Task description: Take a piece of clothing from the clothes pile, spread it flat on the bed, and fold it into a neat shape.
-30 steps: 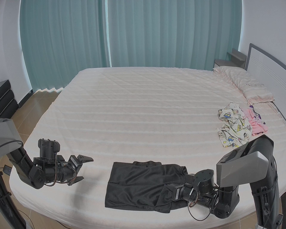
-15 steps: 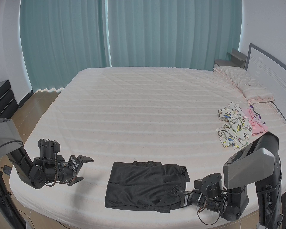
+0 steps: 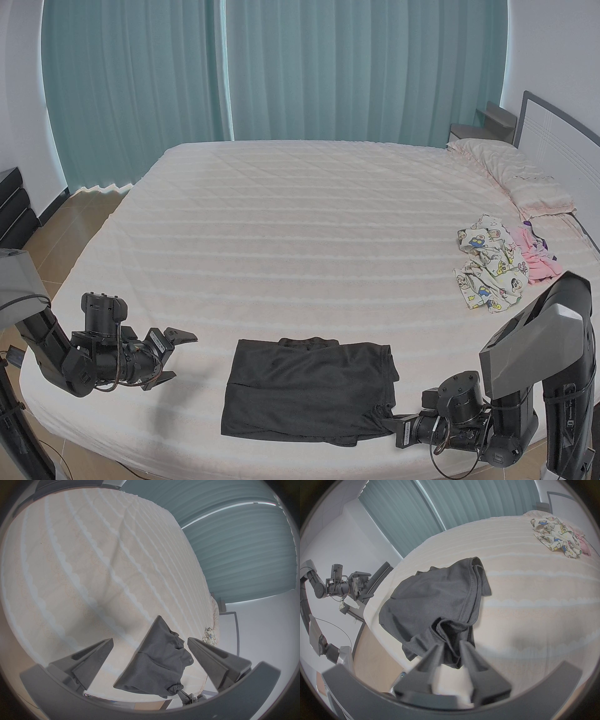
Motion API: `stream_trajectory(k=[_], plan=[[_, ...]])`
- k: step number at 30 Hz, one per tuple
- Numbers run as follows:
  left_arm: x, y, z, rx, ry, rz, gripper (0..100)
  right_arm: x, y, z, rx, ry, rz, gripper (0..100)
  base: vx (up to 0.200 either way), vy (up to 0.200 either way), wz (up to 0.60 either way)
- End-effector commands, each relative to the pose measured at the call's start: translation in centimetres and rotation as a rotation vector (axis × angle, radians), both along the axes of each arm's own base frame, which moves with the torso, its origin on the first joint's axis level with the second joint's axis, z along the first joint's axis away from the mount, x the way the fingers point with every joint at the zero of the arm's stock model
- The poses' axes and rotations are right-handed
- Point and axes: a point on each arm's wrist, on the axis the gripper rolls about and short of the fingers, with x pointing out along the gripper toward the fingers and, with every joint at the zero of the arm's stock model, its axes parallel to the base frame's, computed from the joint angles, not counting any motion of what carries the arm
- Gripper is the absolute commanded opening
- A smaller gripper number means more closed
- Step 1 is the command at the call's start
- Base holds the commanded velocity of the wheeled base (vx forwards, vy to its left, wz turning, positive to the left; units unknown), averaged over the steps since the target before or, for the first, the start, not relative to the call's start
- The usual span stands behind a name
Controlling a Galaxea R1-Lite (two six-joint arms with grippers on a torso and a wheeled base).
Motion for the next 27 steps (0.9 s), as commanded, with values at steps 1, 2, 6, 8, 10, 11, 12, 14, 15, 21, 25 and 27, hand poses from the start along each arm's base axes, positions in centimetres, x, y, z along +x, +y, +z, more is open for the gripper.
stream_trajectory(k=[1, 2, 6, 8, 10, 11, 12, 14, 15, 21, 25, 27], plan=[[0.0, 0.0, -0.1, 0.000, 0.004, 0.001, 100, -0.1, -0.1, 0.1, 0.001, -0.001, 0.000, 100, 0.000, 0.000, 0.00], [0.0, 0.0, -0.1, -0.001, 0.004, -0.001, 100, -0.1, -0.2, 0.1, -0.001, -0.001, -0.004, 100, 0.000, 0.000, 0.00], [0.0, 0.0, -0.2, -0.002, 0.007, 0.000, 100, 0.9, -1.1, 1.2, 0.028, -0.046, -0.061, 100, 0.000, 0.000, 0.00], [0.1, 0.0, -0.2, -0.002, 0.006, 0.000, 100, 1.4, -1.5, 2.2, 0.063, -0.076, -0.089, 100, 0.000, 0.000, 0.00], [0.1, 0.0, -0.1, -0.002, 0.004, 0.000, 100, 3.2, -2.3, 3.6, 0.129, -0.139, -0.129, 100, 0.000, 0.000, 0.00], [0.1, 0.0, -0.2, -0.005, 0.007, 0.001, 100, 4.1, -2.4, 3.8, 0.149, -0.163, -0.145, 100, 0.000, 0.000, 0.00], [0.1, 0.0, -0.1, -0.005, 0.006, 0.001, 100, 4.7, -2.5, 3.9, 0.156, -0.172, -0.155, 100, 0.000, 0.000, 0.00], [0.1, 0.0, -0.2, -0.005, 0.007, 0.001, 100, 6.1, -2.3, 3.4, 0.169, -0.191, -0.169, 100, 0.000, 0.000, 0.00], [0.1, 0.0, -0.2, -0.005, 0.007, 0.001, 100, 6.8, -2.1, 2.9, 0.171, -0.195, -0.173, 100, 0.000, 0.000, 0.00], [0.1, 0.0, -0.4, -0.004, 0.016, 0.001, 100, 10.1, -1.0, 1.0, 0.225, -0.193, -0.222, 100, 0.000, 0.000, 0.00], [0.3, 0.0, -0.7, -0.001, 0.021, 0.000, 100, 11.7, 0.3, 0.2, 0.213, -0.158, -0.214, 100, 0.000, 0.000, 0.00], [0.3, 0.0, -0.7, -0.001, 0.023, 0.000, 100, 11.9, 0.4, 0.1, 0.211, -0.153, -0.213, 100, 0.000, 0.000, 0.00]])
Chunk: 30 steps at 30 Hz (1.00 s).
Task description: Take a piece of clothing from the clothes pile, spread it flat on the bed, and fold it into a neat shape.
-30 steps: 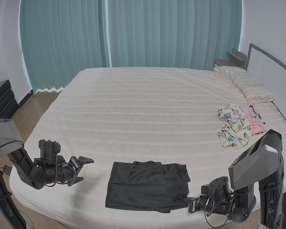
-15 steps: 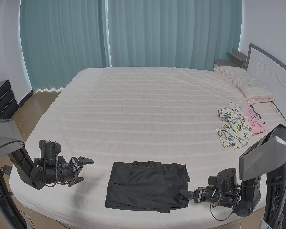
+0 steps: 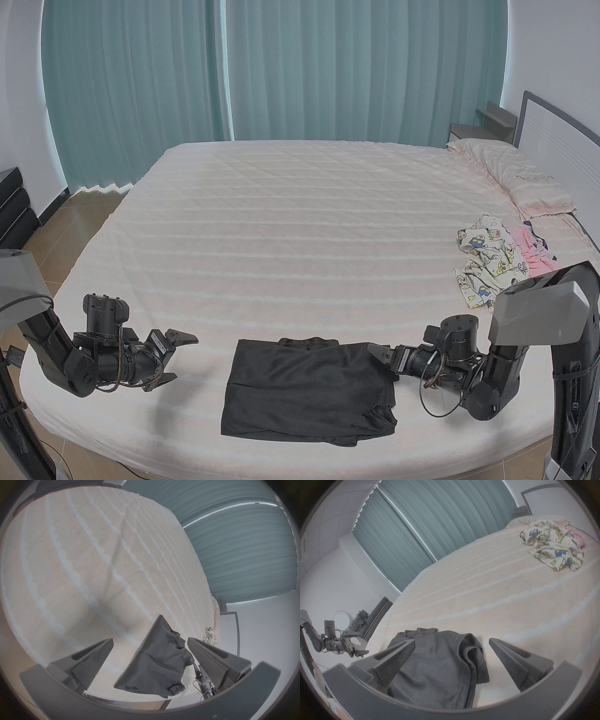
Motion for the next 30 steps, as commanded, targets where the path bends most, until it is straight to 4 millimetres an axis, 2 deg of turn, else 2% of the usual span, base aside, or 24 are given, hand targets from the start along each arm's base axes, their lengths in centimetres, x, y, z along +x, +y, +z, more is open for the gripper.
stream_trajectory(k=[1, 5, 6, 13, 20, 24, 30], plan=[[0.1, 0.0, -0.4, 0.003, 0.010, 0.000, 100, 1.9, 1.0, -1.5, -0.002, 0.033, 0.002, 100, 0.000, 0.000, 0.00], [0.2, 0.0, -0.3, 0.002, 0.006, 0.000, 100, 2.8, 1.5, -1.6, -0.016, 0.072, 0.009, 100, 0.000, 0.000, 0.00], [0.2, 0.0, -0.3, 0.002, 0.009, 0.000, 100, 2.9, 1.6, -1.7, -0.025, 0.090, 0.010, 0, 0.000, 0.000, 0.00], [0.1, 0.0, -0.4, 0.003, 0.010, 0.000, 100, 3.5, 1.9, -1.5, -0.007, 0.094, 0.005, 0, 0.000, 0.000, 0.00], [0.1, 0.0, -0.4, 0.003, 0.010, 0.000, 100, 4.2, 1.4, -1.5, 0.055, 0.108, -0.055, 0, 0.000, 0.000, 0.00], [0.2, -0.1, -0.4, 0.003, 0.010, -0.002, 100, 4.8, 0.2, -1.0, 0.083, 0.104, -0.114, 0, 0.000, 0.000, 0.00], [0.2, -0.1, -0.5, 0.005, 0.014, -0.002, 100, 5.1, -0.3, -1.6, 0.090, 0.118, -0.134, 0, 0.000, 0.000, 0.00]])
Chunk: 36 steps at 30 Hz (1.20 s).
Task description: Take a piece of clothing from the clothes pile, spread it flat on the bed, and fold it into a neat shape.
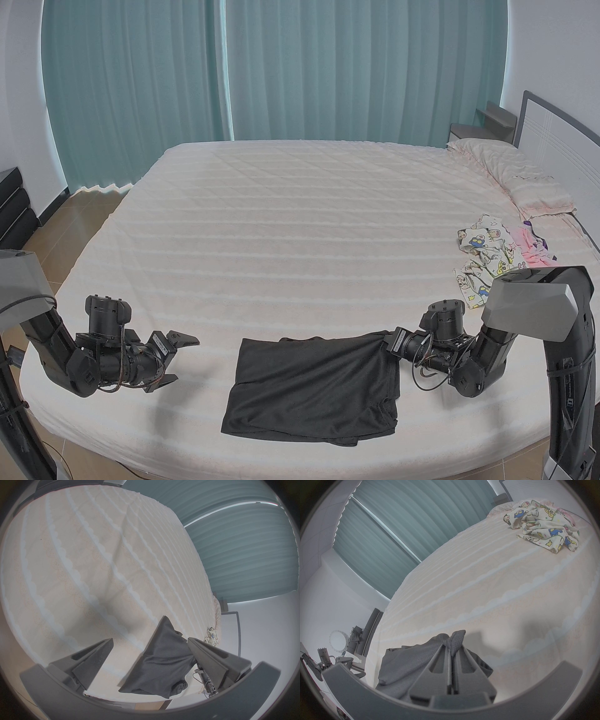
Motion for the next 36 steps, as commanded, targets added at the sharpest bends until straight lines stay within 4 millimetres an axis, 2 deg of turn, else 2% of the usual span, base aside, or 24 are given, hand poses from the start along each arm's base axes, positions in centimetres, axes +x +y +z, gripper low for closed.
stream_trajectory(k=[1, 8, 9, 12, 17, 18, 19, 21, 28, 32, 36], plan=[[0.0, 0.0, -0.1, -0.001, 0.004, 0.000, 100, 0.3, -0.2, -0.5, 0.010, 0.008, -0.014, 0, 0.000, 0.000, 0.00], [0.0, -0.1, -0.1, -0.001, 0.004, -0.003, 100, 0.3, 0.0, -0.9, 0.014, 0.018, -0.015, 0, 0.000, 0.000, 0.00], [0.0, -0.1, -0.1, -0.001, 0.004, -0.003, 100, 0.3, 0.1, -0.8, 0.015, 0.018, -0.014, 100, 0.000, 0.000, 0.00], [0.0, -0.1, -0.2, 0.000, 0.006, -0.004, 100, -0.1, -0.1, -0.5, 0.015, 0.014, -0.014, 100, 0.000, 0.000, 0.00], [0.1, -0.1, -0.5, 0.001, 0.014, -0.004, 100, -1.4, -0.8, 2.8, 0.028, -0.029, -0.003, 100, 0.000, 0.000, 0.00], [0.1, -0.1, -0.5, 0.001, 0.014, -0.004, 100, -1.4, -0.8, 2.8, 0.028, -0.029, -0.003, 100, 0.000, 0.000, 0.00], [0.1, -0.2, -0.5, 0.002, 0.014, -0.006, 100, -1.9, -1.1, 3.7, 0.030, -0.040, -0.006, 100, 0.000, 0.000, 0.00], [0.0, -0.4, -0.5, 0.002, 0.018, -0.015, 100, -3.0, -1.4, 4.1, 0.025, -0.022, 0.004, 100, 0.000, 0.000, 0.00], [-0.1, -0.7, -0.7, 0.003, 0.026, -0.024, 100, -8.9, -0.9, 2.1, -0.026, 0.114, 0.191, 100, 0.000, 0.000, 0.00], [-0.2, -0.9, -0.8, 0.004, 0.031, -0.030, 100, -10.3, -0.2, 1.7, -0.018, 0.114, 0.253, 100, -0.150, 0.000, 0.00], [-0.3, -1.0, -0.9, 0.006, 0.034, -0.037, 100, -10.9, 0.0, 1.0, -0.038, 0.137, 0.279, 100, -0.200, 0.000, 0.00]])
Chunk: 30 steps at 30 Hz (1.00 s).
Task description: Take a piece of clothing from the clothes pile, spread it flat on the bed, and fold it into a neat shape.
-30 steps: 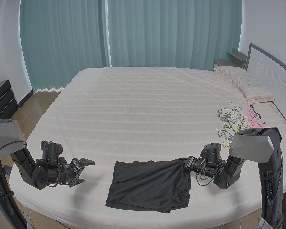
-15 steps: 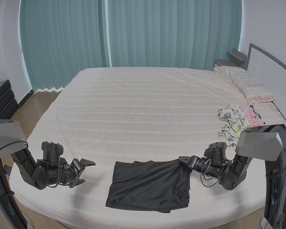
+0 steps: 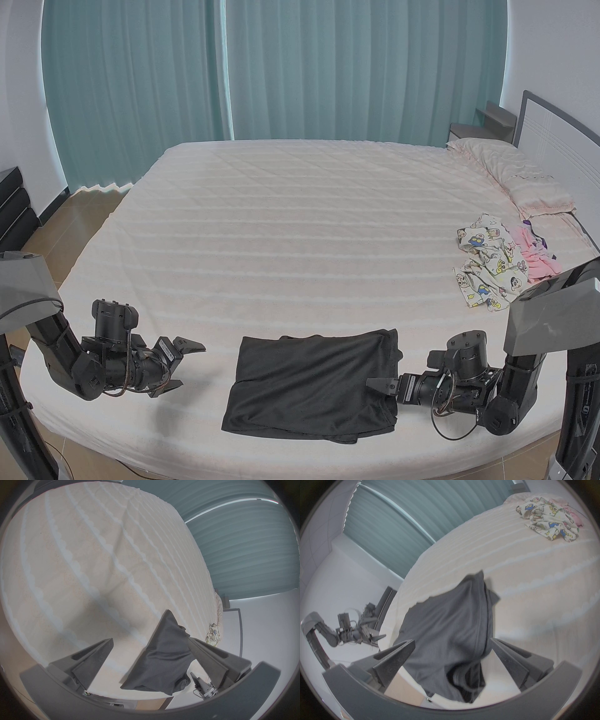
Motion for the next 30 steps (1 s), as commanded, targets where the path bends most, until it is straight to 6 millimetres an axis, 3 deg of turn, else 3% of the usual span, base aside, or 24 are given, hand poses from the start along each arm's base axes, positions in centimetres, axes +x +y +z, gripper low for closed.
stream_trajectory(k=[1, 12, 13, 19, 25, 30], plan=[[-0.1, -0.2, -0.3, 0.003, 0.013, -0.010, 100, -1.4, 0.4, -1.4, -0.047, 0.049, 0.057, 100, 0.000, 0.000, 0.00], [-0.1, -0.4, -0.5, 0.006, 0.018, -0.015, 100, -0.8, 0.9, -2.1, -0.056, 0.023, 0.073, 100, 0.000, 0.000, 0.00], [-0.1, -0.4, -0.5, 0.006, 0.019, -0.015, 100, -0.8, 0.7, -2.0, -0.058, 0.021, 0.068, 0, 0.000, 0.000, 0.00], [-0.1, -0.4, -0.6, 0.006, 0.021, -0.015, 100, -2.1, -0.6, -2.1, -0.099, 0.066, 0.036, 0, 0.000, 0.000, 0.00], [-0.1, -0.4, -0.6, 0.006, 0.019, -0.015, 100, -3.1, -1.7, -0.8, -0.099, 0.063, 0.017, 0, 0.000, 0.000, 0.00], [-0.1, -0.4, -0.6, 0.006, 0.021, -0.015, 100, -4.2, -2.1, -1.4, -0.169, 0.084, 0.069, 0, 0.000, 0.000, 0.00]])
